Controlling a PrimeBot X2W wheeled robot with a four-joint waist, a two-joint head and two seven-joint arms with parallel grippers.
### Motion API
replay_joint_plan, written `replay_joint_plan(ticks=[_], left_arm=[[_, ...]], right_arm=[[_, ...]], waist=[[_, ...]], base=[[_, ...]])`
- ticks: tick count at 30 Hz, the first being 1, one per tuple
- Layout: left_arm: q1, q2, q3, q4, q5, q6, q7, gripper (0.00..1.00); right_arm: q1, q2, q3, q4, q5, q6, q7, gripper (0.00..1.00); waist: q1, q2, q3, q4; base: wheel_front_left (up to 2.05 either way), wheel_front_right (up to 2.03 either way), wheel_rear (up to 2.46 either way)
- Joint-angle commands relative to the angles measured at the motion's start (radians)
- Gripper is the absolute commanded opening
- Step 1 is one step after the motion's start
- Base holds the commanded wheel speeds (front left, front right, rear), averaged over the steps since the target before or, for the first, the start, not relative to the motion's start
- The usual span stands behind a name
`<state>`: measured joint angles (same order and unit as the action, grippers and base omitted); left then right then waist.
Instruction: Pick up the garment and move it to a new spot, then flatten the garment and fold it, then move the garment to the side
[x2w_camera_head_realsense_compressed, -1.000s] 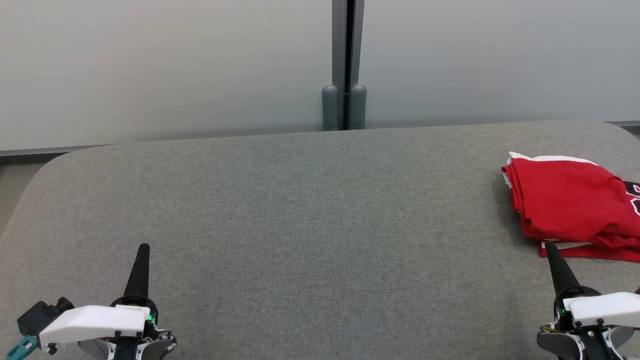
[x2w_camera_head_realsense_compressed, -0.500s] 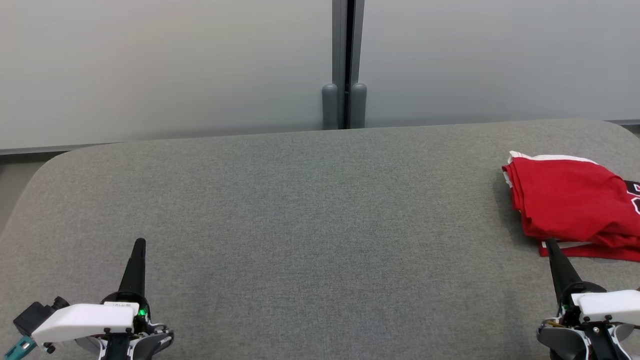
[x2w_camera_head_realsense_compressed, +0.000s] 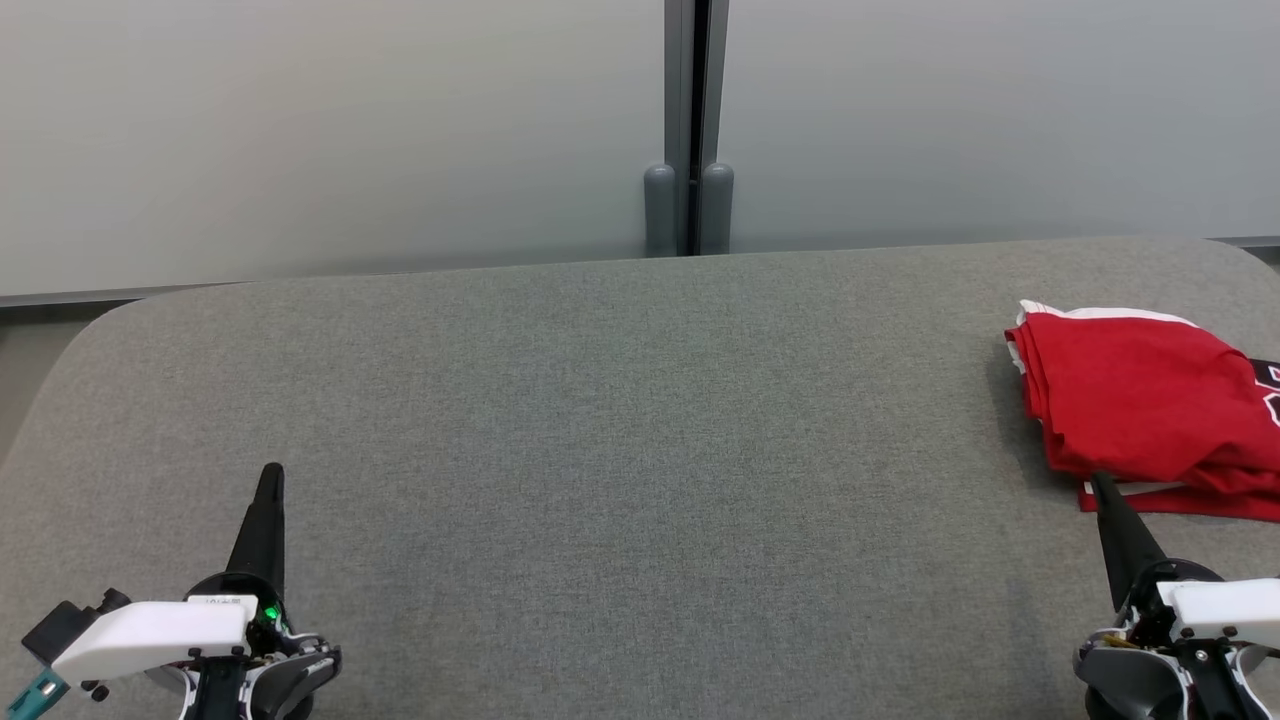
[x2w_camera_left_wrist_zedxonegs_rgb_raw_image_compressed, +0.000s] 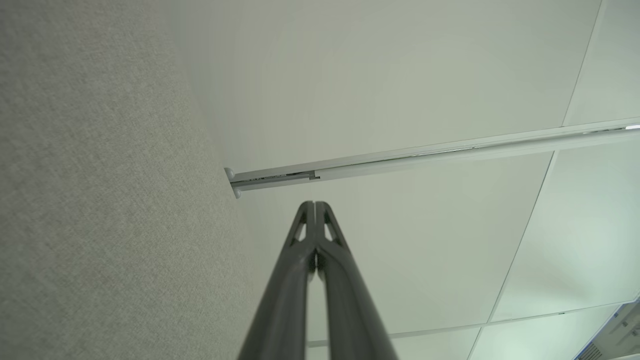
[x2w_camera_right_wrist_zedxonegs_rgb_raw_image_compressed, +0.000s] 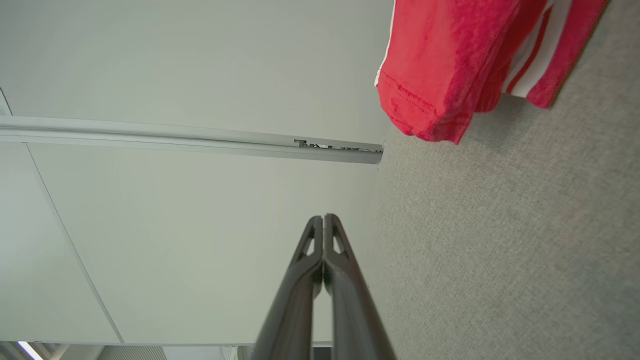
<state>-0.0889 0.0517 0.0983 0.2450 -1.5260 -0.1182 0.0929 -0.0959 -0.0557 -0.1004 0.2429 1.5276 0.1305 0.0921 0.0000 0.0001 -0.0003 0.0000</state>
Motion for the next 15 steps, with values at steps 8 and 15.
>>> replay_joint_plan(ticks=[8,15], left_arm=[[-0.025,0.000,0.015,0.001,-0.065,-0.014,0.018,0.00],[-0.027,-0.001,0.020,0.001,-0.087,-0.016,0.025,0.00]], right_arm=[[-0.017,0.003,-0.013,0.002,0.064,0.000,0.020,0.00],[-0.017,0.005,-0.017,0.003,0.086,0.000,0.026,0.00]], waist=[[0.0000,-0.0001,0.002,0.000],[0.0000,-0.0001,0.003,0.000]], base=[[0.00,0.00,0.00],[0.00,0.00,0.00]])
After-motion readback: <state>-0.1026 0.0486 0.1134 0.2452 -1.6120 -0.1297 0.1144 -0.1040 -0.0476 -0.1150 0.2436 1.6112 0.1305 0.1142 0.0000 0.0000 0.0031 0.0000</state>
